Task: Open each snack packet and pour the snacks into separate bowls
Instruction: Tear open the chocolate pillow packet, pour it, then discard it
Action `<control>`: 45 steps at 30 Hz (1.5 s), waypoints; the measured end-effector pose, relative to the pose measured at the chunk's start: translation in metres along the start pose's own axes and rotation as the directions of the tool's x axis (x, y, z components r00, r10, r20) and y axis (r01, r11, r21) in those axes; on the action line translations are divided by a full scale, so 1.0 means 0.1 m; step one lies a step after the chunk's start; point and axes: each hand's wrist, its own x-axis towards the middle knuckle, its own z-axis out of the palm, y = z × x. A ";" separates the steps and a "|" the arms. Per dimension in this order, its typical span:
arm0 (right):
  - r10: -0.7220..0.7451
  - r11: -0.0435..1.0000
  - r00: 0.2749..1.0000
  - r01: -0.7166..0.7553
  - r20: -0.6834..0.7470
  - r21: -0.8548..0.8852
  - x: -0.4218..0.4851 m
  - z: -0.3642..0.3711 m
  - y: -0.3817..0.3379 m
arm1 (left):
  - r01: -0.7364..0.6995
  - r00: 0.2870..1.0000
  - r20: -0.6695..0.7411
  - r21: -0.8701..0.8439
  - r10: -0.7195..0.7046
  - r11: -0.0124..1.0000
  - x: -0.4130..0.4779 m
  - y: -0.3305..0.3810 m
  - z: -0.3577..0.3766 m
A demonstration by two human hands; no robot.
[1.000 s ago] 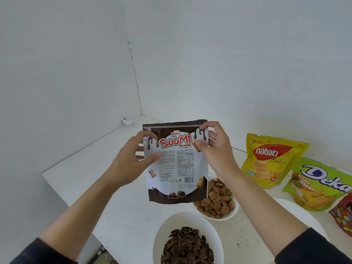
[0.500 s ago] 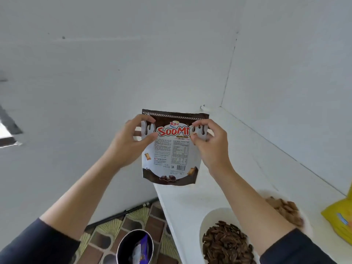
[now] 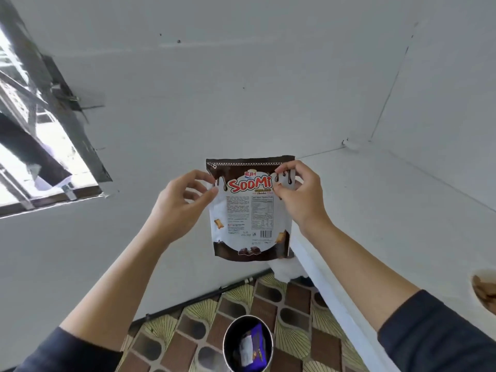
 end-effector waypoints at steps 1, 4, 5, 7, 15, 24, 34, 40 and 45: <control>0.012 1.000 1.000 -0.012 0.007 -0.003 -0.02 0.13 0.05 | 0.008 1.000 0.003 0.000 -0.008 1.000 0.05 -0.12 -0.05; 0.051 0.999 0.998 -0.051 0.048 -0.006 -0.11 0.44 0.23 | 0.055 0.998 -0.019 -0.011 -0.055 0.998 0.21 -0.46 -0.15; 0.066 0.998 0.996 -0.066 0.062 -0.001 -0.14 0.52 0.29 | 0.085 0.996 -0.013 -0.025 -0.085 0.996 0.27 -0.56 -0.15; 0.112 0.994 0.992 -0.112 0.064 0.008 -0.18 0.64 0.42 | 0.148 0.988 0.044 -0.048 -0.146 0.988 0.38 -0.74 -0.11; 0.247 0.969 0.969 -0.246 0.033 -0.036 -0.38 0.84 1.31 | 0.277 0.947 0.185 -0.048 -0.264 0.960 0.31 -1.56 0.45; 0.379 0.907 0.925 -0.368 0.016 -0.205 -1.10 1.12 3.48 | 0.393 0.890 0.247 0.016 -0.384 0.920 -0.19 -3.44 1.75; 0.409 0.857 0.911 -0.362 0.055 -0.367 -1.96 1.25 5.84 | 0.419 0.872 0.261 0.040 -0.415 0.907 -0.71 -5.50 3.11; 0.547 0.786 0.827 -0.454 0.131 -0.419 -2.36 1.15 6.41 | 0.395 0.796 0.387 0.252 -0.466 0.883 -0.92 -6.08 3.49; 0.577 0.749 0.800 -0.437 0.166 -0.498 -2.34 1.14 6.27 | 0.374 0.735 0.466 0.328 -0.493 0.868 -0.93 -6.04 3.37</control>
